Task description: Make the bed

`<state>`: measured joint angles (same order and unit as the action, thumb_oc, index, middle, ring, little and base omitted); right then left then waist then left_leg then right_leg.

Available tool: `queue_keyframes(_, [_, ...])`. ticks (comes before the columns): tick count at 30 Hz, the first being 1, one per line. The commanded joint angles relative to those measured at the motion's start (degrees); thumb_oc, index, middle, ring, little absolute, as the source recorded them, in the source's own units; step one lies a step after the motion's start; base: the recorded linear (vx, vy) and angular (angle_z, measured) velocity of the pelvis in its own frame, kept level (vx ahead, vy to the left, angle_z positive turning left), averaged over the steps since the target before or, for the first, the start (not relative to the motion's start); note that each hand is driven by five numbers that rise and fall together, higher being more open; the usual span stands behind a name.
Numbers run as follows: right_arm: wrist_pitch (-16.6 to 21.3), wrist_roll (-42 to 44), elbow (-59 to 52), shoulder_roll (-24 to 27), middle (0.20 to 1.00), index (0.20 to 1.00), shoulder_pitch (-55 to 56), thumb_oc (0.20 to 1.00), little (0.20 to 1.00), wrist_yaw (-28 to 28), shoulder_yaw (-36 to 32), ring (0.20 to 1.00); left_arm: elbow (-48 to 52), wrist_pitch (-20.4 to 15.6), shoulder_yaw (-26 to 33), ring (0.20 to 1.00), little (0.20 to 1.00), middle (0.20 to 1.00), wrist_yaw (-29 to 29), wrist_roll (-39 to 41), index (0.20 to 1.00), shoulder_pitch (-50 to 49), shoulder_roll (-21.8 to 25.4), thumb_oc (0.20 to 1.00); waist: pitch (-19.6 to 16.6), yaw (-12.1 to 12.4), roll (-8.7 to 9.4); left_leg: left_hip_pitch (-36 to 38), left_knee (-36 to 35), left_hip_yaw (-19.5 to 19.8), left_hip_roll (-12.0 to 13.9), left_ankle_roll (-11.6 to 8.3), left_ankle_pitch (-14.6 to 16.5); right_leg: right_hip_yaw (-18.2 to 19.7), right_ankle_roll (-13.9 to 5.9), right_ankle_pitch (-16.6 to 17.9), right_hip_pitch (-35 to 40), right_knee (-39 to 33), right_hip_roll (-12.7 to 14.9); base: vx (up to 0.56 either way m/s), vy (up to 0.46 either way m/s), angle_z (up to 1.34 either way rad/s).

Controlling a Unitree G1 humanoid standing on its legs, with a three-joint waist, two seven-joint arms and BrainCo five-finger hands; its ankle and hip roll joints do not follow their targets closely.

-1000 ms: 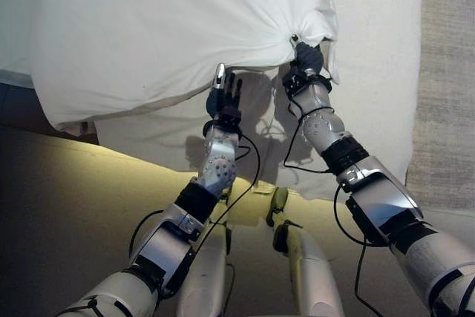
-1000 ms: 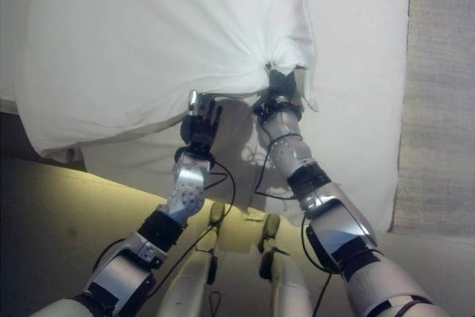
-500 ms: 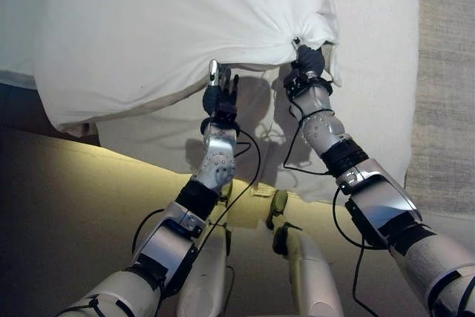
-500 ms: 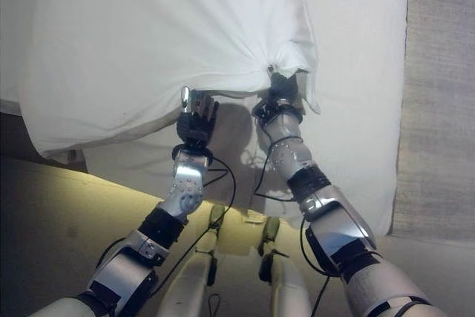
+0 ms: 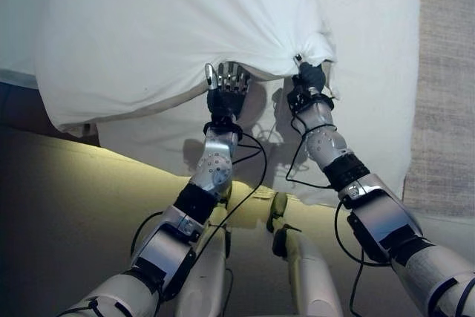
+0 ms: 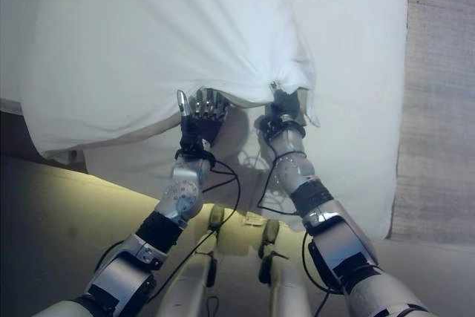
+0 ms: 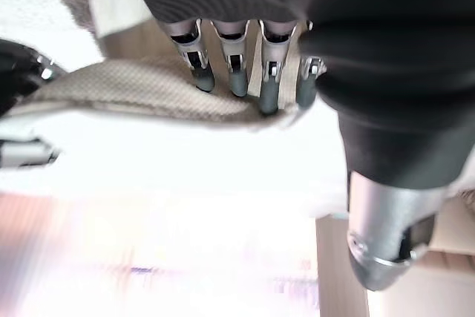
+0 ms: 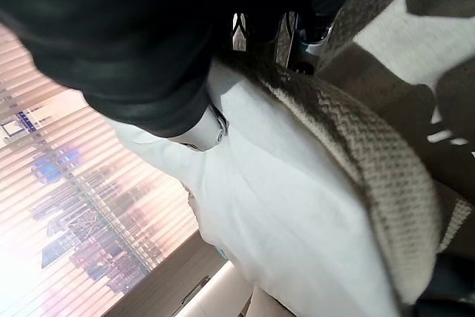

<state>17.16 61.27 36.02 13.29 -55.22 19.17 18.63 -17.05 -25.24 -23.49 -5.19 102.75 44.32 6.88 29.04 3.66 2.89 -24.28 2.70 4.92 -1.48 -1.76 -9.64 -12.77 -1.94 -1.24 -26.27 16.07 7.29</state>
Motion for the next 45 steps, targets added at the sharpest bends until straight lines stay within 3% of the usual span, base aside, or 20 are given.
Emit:
queue_keyframes(1, [3.7, -2.6, -5.8, 2.3, 0.2, 0.2, 11.0, 0.2, 0.2, -1.0, -1.3, 0.2, 1.8, -1.6, 3.6, 1.0, 1.0, 1.0, 3.7, -2.0, 1.0, 2.9, -0.6, 1.0, -5.3, -3.0, 1.04, -1.5, 5.7, -2.4, -2.2, -1.21, 7.3, 3.4, -4.82, 7.0, 2.0, -9.6, 1.1, 0.0, 0.0, 0.0])
queue_keyframes(7, [3.7, -4.7, -12.2, 2.1, 0.2, 0.2, 15.7, 0.2, 0.2, -1.8, 0.8, 0.2, -4.1, -4.5, 4.8, 1.0, 1.0, 1.0, -2.1, -7.6, 1.0, 8.9, 1.0, 1.0, -5.4, -4.1, 1.6, -1.5, 5.3, -2.5, -2.2, -0.28, 7.3, 5.5, -4.81, 6.7, -0.1, -7.4, 0.9, 0.0, 0.002, 0.01])
queue_keyframes(12, [5.1, -6.2, -15.3, 2.8, 0.2, 0.2, 15.3, 0.2, 0.2, 0.9, -0.9, 0.2, -5.3, -4.9, 4.0, 1.0, 1.0, 1.0, -11.1, -19.1, 1.0, 9.2, 4.4, 1.0, -4.1, -3.9, 1.39, -2.3, 6.0, -2.4, -2.6, 0.77, 7.0, 5.7, -4.82, 6.9, -0.9, -6.9, 0.9, -0.02, -0.001, -0.06])
queue_keyframes(14, [5.6, -8.5, -17.1, 3.6, 0.2, 0.2, 15.4, 0.2, 0.2, 2.7, -3.2, 0.2, 2.5, -2.3, 2.1, 1.0, 1.0, 1.0, -11.9, -25.7, 1.0, 2.9, 7.3, 1.0, -3.4, -3.4, 0.76, -2.7, 6.5, -2.1, -2.8, 1.0, 6.9, 5.1, -4.69, 7.2, -0.9, -7.1, 1.1, -0.02, -0.011, -0.07])
queue_keyframes(17, [5.7, -9.8, -17.4, 4.2, 0.2, 0.2, 14.0, 0.2, 0.2, 4.3, -5.4, 0.2, 7.5, -0.1, 0.7, 1.0, 1.0, 1.0, -11.0, -28.2, 1.0, -5.5, 8.2, 1.0, -3.3, -2.8, 0.16, -3.0, 6.9, -1.9, -2.8, 1.03, 6.8, 4.8, -4.44, 7.2, -0.9, -7.2, 1.2, 0.0, -0.002, -0.01])
queue_keyframes(23, [6.4, -10.9, -16.7, 5.4, 0.2, 0.2, 9.8, 0.2, 0.2, 6.1, -7.6, 0.2, 14.2, 1.9, -2.4, 1.0, 1.0, 1.0, -7.7, -24.7, 1.0, -17.5, 8.3, 1.0, -3.3, -1.5, -0.44, -3.1, 6.8, -1.9, -2.8, 1.09, 6.9, 4.5, -4.25, 7.4, -0.9, -7.5, 1.0, 0.0, 0.0, 0.0])
queue_keyframes(30, [7.5, -11.7, -13.4, 7.7, 0.2, 0.2, 3.4, 0.2, 0.2, 7.7, -7.8, 0.2, 23.5, 5.6, -8.7, 1.0, 1.0, 1.0, -1.9, -20.5, 1.0, -27.8, 13.6, 1.0, -2.4, 0.4, -0.99, -3.3, 6.0, -1.8, -2.3, 0.36, 6.3, 3.0, -4.44, 7.4, -0.7, -8.2, 1.0, 0.0, -0.014, 0.0])
queue_keyframes(37, [7.6, -11.3, -13.3, 6.6, 0.2, 0.2, 3.4, 0.2, 0.2, 7.1, -6.0, 0.2, 20.5, 6.1, -10.0, 1.0, 1.0, 1.0, -1.6, -19.9, 1.0, -24.2, 13.9, 1.0, -2.5, 0.4, -0.82, -3.2, 6.2, -1.8, -2.2, 0.25, 6.4, 3.1, -4.43, 7.0, -0.9, -7.4, 1.1, 0.0, 0.0, 0.0])
queue_keyframes(45, [7.9, -9.4, -18.9, 4.1, 0.2, 0.2, 8.9, 0.2, 0.2, 4.1, -4.0, 0.2, 13.7, 3.3, -7.5, 1.0, 1.0, 1.0, -4.8, -20.1, 1.0, -12.2, 9.0, 1.0, -3.7, -1.1, 0.17, -3.6, 6.6, -2.2, -2.0, 0.27, 6.8, 3.6, -4.54, 6.8, -1.5, -6.8, 1.1, 0.0, 0.0, 0.0])
